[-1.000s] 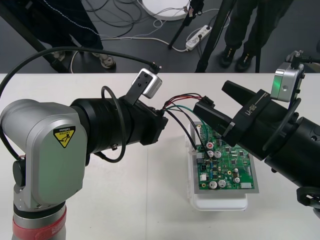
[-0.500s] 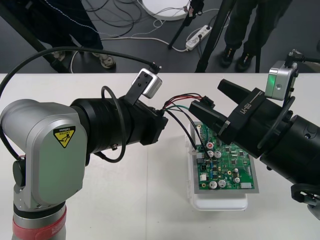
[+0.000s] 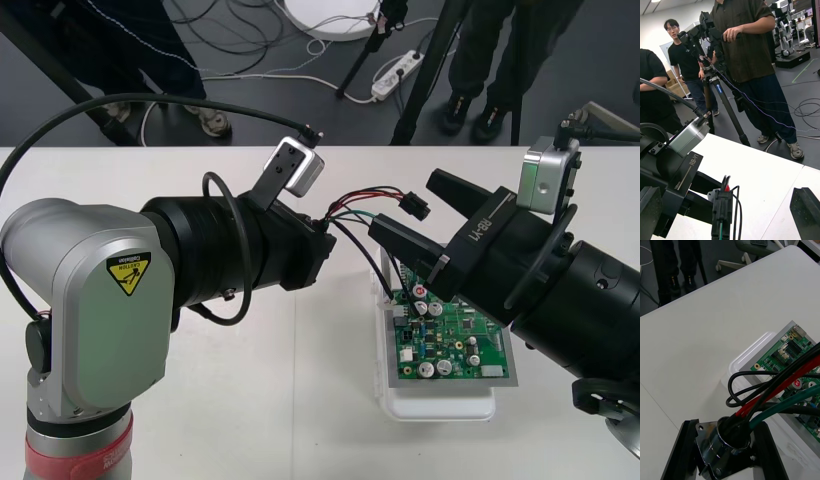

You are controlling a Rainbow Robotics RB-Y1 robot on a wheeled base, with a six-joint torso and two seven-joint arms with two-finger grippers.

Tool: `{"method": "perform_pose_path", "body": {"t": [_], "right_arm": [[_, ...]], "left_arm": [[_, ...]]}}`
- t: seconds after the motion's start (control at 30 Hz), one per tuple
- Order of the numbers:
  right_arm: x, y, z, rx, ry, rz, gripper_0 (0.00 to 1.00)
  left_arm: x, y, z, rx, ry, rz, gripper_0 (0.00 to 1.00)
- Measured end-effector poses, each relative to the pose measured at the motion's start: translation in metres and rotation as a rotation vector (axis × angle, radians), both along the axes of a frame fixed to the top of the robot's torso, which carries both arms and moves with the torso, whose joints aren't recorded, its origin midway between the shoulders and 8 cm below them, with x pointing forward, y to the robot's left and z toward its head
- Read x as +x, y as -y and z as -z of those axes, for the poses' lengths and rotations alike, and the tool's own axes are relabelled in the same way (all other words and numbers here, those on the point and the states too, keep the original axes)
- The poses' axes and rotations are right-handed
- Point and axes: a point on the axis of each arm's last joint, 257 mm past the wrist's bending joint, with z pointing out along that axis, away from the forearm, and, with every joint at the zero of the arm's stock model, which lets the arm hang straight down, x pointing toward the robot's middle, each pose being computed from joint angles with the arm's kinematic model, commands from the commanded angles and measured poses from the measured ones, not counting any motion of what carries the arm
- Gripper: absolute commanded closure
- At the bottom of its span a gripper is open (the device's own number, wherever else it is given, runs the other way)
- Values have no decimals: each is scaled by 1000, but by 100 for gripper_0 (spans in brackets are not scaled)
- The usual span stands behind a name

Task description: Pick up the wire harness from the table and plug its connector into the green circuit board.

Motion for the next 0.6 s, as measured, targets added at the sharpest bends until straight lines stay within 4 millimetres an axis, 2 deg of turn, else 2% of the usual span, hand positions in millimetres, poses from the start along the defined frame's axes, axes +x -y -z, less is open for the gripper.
{"method": "perform_pose_path", "body": {"t": [0.03, 0.07, 0.6], "right_arm": [[0, 0, 0, 0, 0, 0, 71], [0, 0, 0, 0, -1, -1, 100], [0, -1, 0, -3, 12, 1, 100]], "left_arm": [[0, 0, 0, 0, 0, 0, 100], [0, 0, 0, 0, 0, 0, 100], [0, 0, 0, 0, 0, 0, 100]]}}
